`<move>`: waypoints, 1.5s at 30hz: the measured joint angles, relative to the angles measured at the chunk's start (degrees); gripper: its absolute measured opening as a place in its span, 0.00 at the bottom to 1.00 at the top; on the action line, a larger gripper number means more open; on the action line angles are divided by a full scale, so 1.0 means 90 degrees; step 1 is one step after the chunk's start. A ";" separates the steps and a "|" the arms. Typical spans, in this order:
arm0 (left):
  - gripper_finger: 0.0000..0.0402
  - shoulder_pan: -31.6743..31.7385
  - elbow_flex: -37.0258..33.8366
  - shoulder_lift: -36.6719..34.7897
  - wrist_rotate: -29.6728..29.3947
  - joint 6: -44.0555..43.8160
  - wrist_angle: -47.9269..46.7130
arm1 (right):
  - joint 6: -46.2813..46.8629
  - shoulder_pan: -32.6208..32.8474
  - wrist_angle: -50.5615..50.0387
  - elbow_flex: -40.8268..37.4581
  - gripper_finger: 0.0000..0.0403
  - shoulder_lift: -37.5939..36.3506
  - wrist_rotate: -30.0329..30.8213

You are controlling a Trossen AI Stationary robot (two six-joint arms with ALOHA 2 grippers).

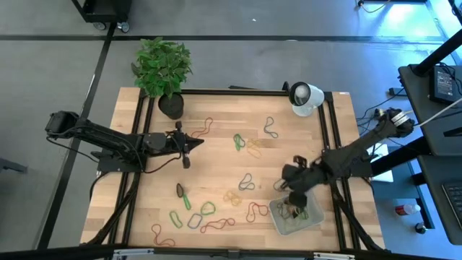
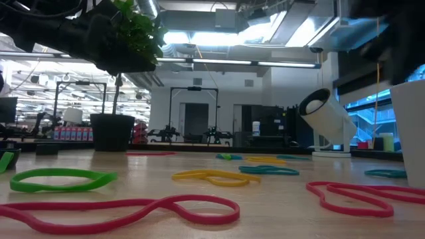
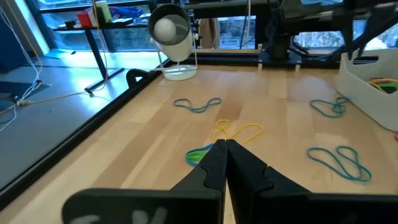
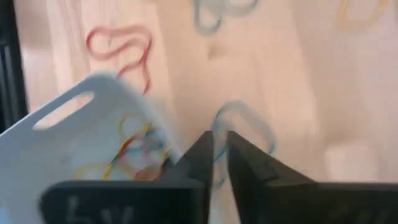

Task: Pick and place rubber bands into bin
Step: Put the black rubber band into the white bin

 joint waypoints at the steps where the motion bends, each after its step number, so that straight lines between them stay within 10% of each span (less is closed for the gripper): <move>1: 0.01 0.0001 0.0000 0.0000 -0.0005 0.0000 0.0000 | -0.0349 -0.0180 0.0305 -0.0225 0.07 -0.0166 0.0005; 11: 0.02 0.0001 0.0600 0.0004 -0.0537 -0.0147 -0.1287 | -0.3421 -0.1726 0.3643 -0.2591 0.06 -0.2313 -0.0031; 18: 0.02 0.0006 0.1509 0.0333 -0.0676 -0.0509 -0.2738 | -0.4734 -0.2872 0.6003 -0.4016 0.01 -0.3552 -0.1354; 25: 0.07 0.0008 0.2060 0.0607 -0.0522 -0.2020 -0.4812 | -0.4028 -0.3512 0.6555 -0.4721 0.03 -0.3849 -0.1202; 36: 0.18 0.0494 0.2186 0.0646 0.0174 -0.6987 -0.9292 | -0.2892 -0.3519 0.6537 -0.5141 0.03 -0.3845 -0.1212; 45: 0.19 0.0884 0.2186 0.0668 0.0265 -0.7726 -0.9884 | -0.2908 -0.3519 0.6533 -0.5222 0.03 -0.3845 -0.1212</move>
